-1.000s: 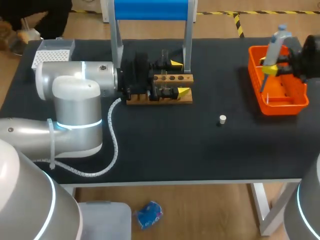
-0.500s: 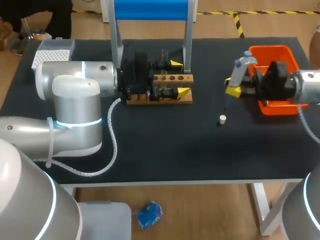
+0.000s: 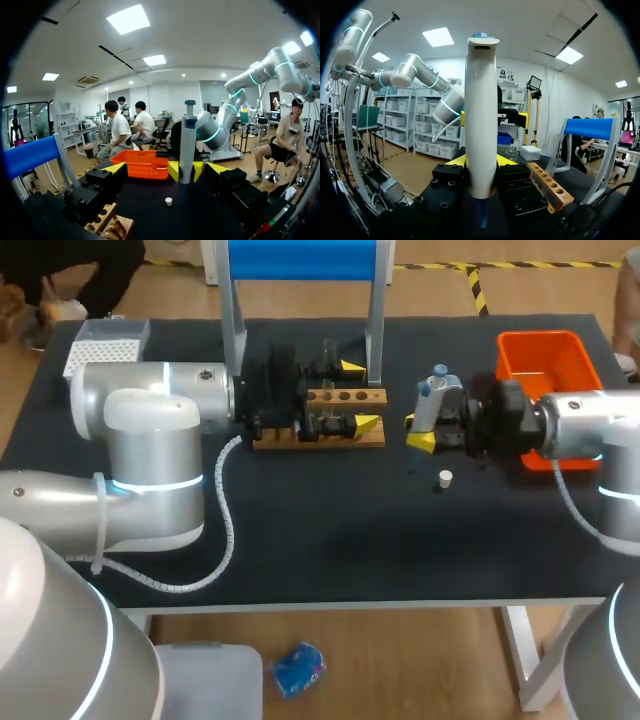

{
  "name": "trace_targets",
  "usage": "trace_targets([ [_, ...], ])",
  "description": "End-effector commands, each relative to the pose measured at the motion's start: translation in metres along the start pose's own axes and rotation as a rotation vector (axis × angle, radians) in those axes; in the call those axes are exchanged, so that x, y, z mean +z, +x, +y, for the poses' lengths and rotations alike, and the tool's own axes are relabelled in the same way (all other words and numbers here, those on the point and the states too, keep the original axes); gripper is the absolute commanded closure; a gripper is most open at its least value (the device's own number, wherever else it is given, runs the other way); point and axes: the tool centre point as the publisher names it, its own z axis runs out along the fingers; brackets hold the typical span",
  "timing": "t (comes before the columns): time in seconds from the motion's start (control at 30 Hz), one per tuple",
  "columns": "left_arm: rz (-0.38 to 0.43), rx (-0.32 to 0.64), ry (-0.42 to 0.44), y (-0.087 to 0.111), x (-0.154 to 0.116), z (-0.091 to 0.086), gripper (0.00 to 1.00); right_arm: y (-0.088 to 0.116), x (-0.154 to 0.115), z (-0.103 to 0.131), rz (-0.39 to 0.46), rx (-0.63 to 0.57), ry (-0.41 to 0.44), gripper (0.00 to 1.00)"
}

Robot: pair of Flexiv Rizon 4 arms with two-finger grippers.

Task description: Invert the test tube, pick up the pipette, mount the tip to pipette, aspirate from beaker and dispense into the tube, eject the tip, return the pipette, and cap with the stopper.

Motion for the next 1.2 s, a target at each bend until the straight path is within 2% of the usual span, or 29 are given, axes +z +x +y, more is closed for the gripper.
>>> trace_targets([
  [0.03,-0.007,0.002,0.002,0.001,0.001,0.001,0.0,-0.008,0.012,-0.001,0.014,-0.001,0.007,1.0],
  [0.8,-0.007,0.002,0.002,0.001,0.001,0.001,0.0,-0.025,0.067,-0.011,0.044,0.017,-0.005,1.0],
  [1.2,-0.007,0.002,0.002,0.001,0.001,0.001,0.0,-0.027,0.075,-0.011,0.023,0.015,-0.01,1.0],
])
